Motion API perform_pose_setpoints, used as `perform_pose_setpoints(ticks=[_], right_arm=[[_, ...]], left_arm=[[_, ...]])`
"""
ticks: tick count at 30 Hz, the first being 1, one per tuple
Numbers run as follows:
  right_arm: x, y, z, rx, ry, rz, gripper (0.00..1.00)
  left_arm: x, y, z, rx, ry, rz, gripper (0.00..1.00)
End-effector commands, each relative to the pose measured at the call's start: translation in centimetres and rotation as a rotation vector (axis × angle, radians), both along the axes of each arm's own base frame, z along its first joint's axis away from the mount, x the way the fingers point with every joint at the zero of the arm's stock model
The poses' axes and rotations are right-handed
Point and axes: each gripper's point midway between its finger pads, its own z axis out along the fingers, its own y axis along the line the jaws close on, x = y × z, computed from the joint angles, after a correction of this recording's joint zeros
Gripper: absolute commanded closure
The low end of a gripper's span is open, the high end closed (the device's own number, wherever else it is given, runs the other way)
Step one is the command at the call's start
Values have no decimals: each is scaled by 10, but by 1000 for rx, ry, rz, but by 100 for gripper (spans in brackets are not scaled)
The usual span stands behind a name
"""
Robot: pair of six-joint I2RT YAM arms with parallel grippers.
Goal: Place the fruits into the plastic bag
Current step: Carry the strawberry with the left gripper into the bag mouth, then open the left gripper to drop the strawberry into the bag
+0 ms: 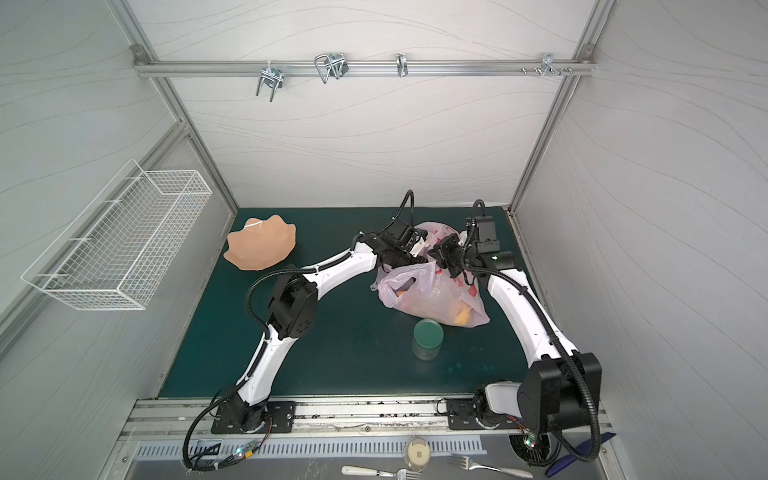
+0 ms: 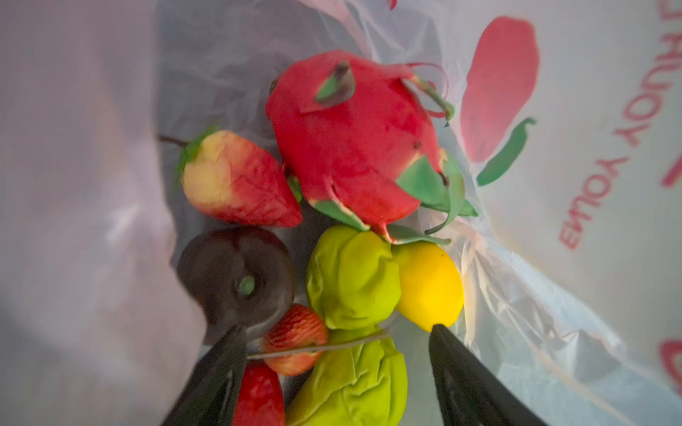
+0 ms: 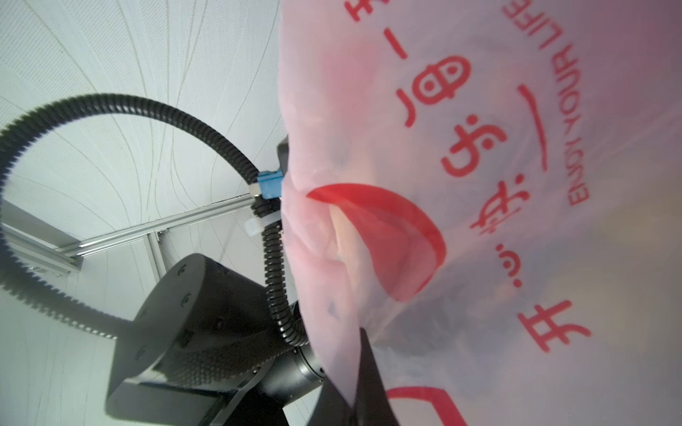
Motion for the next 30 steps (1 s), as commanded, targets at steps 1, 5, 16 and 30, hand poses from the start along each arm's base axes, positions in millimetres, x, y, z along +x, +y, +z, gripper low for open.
perform_pose_setpoints(ticks=[1, 5, 16, 30], right_arm=[[-5, -3, 8, 24, -14, -8, 100], [-7, -5, 8, 23, -15, -10, 100], [-11, -10, 7, 10, -8, -23, 100], [-14, -14, 2, -14, 14, -19, 100]], left_arm=[[8, 7, 51, -82, -78, 32, 18], [9, 29, 65, -78, -100, 51, 17], [5, 101, 98, -63, -157, 39, 17], [34, 124, 55, 112, -378, -32, 16]])
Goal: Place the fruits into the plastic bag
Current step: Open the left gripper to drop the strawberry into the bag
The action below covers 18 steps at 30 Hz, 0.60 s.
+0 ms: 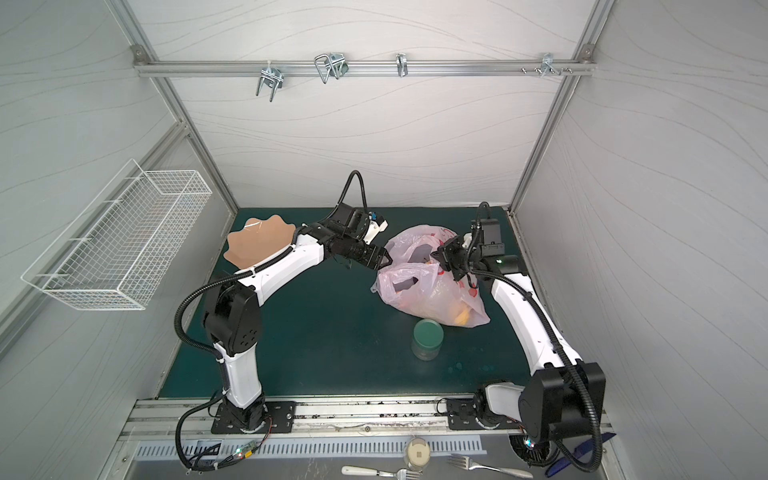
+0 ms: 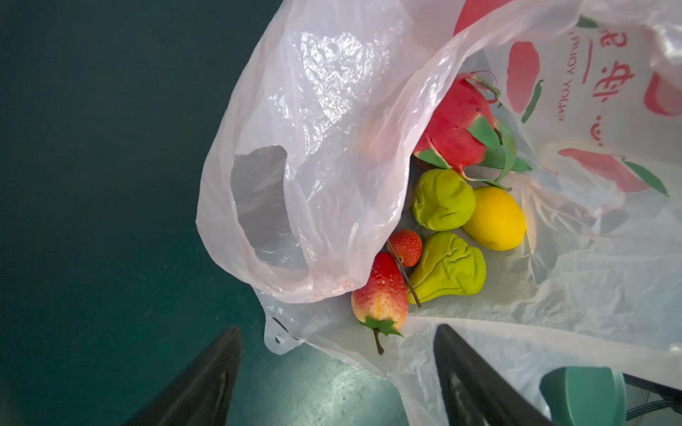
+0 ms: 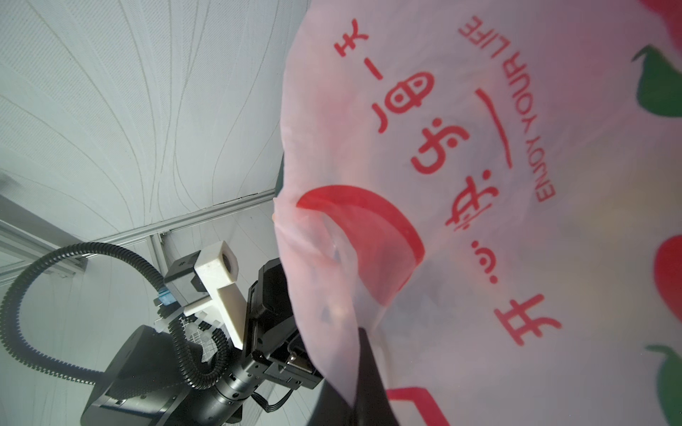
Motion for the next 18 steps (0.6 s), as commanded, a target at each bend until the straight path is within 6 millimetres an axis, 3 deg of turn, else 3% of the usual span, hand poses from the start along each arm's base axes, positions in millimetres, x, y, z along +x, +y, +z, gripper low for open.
perform_pose_setpoints(ticks=[1, 5, 11, 18], right_arm=[[-7, -5, 2, -13, 6, -5, 100], [-6, -5, 2, -16, 8, -4, 100], [-6, -5, 1, -17, 12, -1, 100], [-8, -5, 0, -17, 20, 6, 100]], left_arm=[[15, -10, -9, 50, -125, -61, 16], [21, -14, -27, 125, -155, -82, 16], [23, -36, -46, 218, -219, -82, 15], [59, -31, -69, 367, -288, 68, 17]])
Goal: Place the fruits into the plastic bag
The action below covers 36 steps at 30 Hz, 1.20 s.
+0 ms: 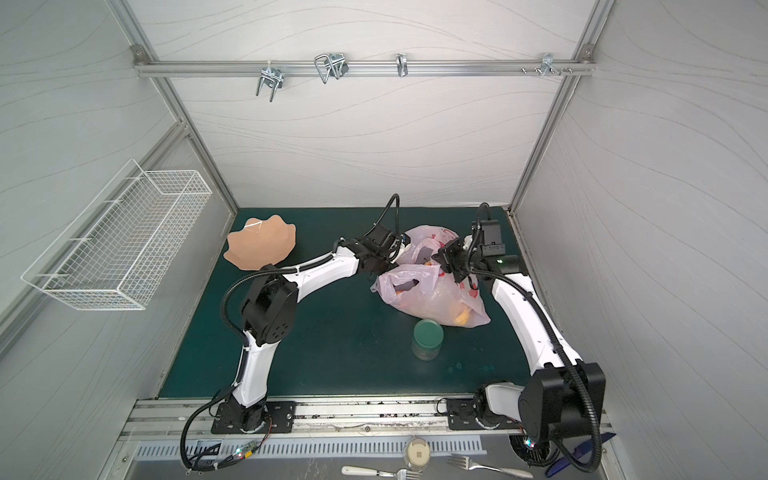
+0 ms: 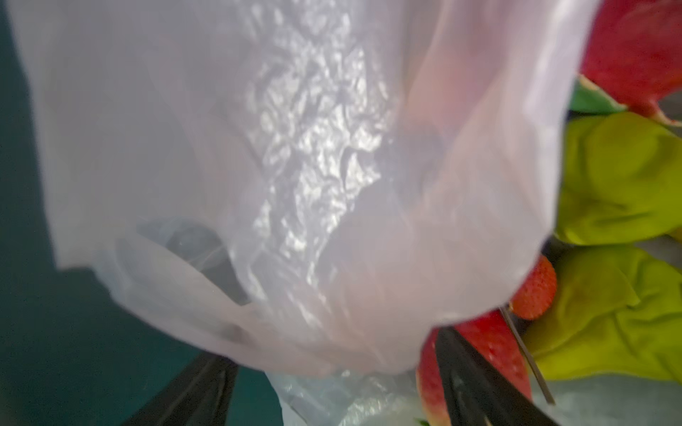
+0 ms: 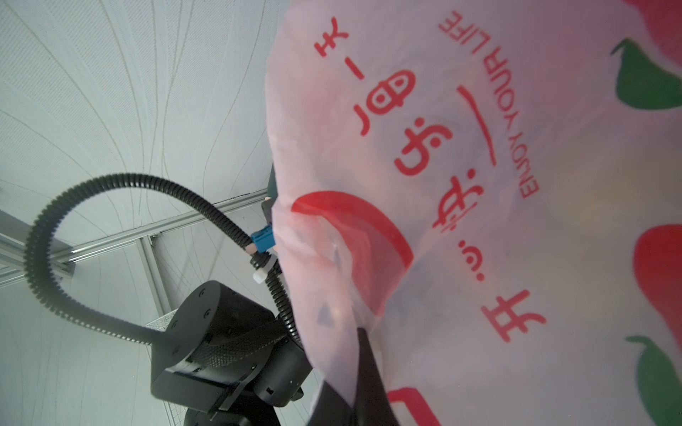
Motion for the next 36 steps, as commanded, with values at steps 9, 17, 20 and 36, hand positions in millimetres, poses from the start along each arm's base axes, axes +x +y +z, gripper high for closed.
perform_pose_setpoints(ticks=[9, 17, 20, 36], right_arm=[[-4, -10, 10, -16, -13, 5, 100], [3, -23, 28, -126, -103, 99, 89], [8, -20, 38, -130, -146, 150, 78], [-3, -45, 95, -534, -393, 336, 32]], left_arm=[[55, 40, 37, 10, -150, 161, 100], [38, 52, 78, -155, -66, 132, 100], [30, 46, 80, -187, -31, 102, 100], [6, 31, 87, -299, 95, 50, 100]])
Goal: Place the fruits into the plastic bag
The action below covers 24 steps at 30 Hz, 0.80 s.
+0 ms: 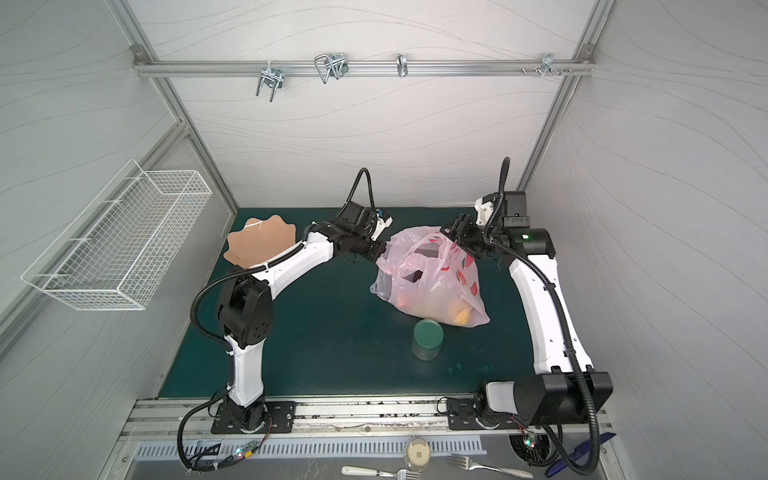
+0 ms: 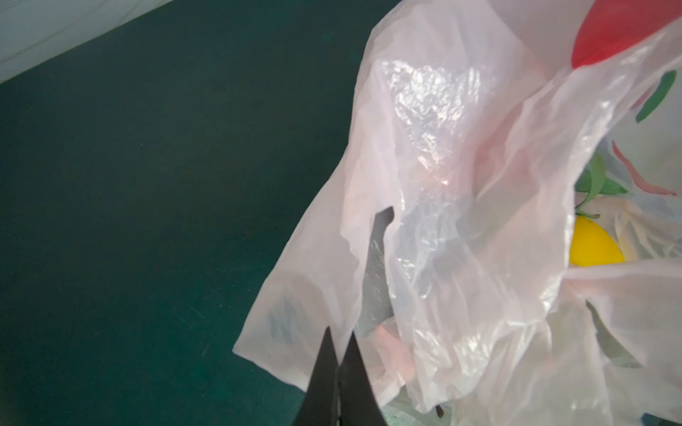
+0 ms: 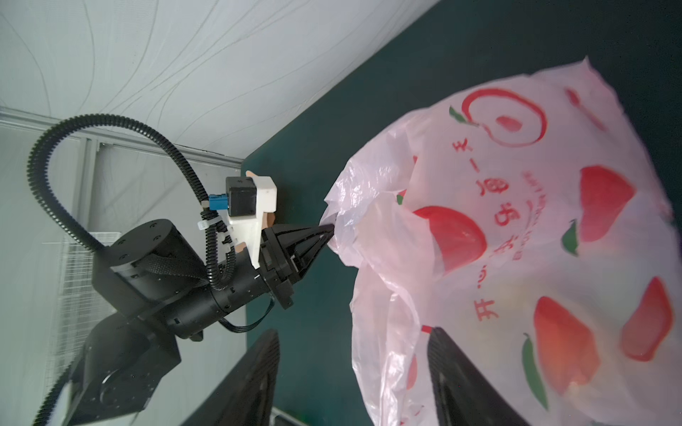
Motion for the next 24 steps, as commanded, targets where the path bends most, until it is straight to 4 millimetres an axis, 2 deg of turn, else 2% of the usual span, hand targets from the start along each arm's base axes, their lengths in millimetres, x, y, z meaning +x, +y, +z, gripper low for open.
perform_pose_setpoints(ticks=[1, 4, 6, 9, 11, 14, 18, 21, 24], right_arm=[[-12, -5, 11, -195, -82, 89, 29], [-21, 29, 35, -286, -226, 264, 23], [-29, 58, 37, -349, -272, 393, 19], [-40, 98, 19, -460, -264, 588, 18], [-40, 114, -4, -575, -232, 676, 18], [-38, 126, -36, -697, -181, 771, 19], [-34, 127, -67, -818, -146, 850, 21], [-32, 119, -83, -886, -119, 873, 22], [-37, 118, -88, -882, -112, 901, 22]], left_arm=[[-8, -4, 14, -59, 26, -17, 100], [-10, -1, 16, -74, 44, -5, 100], [-11, 3, 16, -79, 57, 7, 100], [-9, 10, 18, -102, 85, 33, 100], [-9, 15, 17, -119, 117, 51, 100], [-9, 20, 20, -147, 143, 67, 100], [-13, 19, 16, -156, 170, 65, 100], [-15, 19, 15, -166, 187, 62, 100], [-15, 18, 16, -176, 195, 62, 100]])
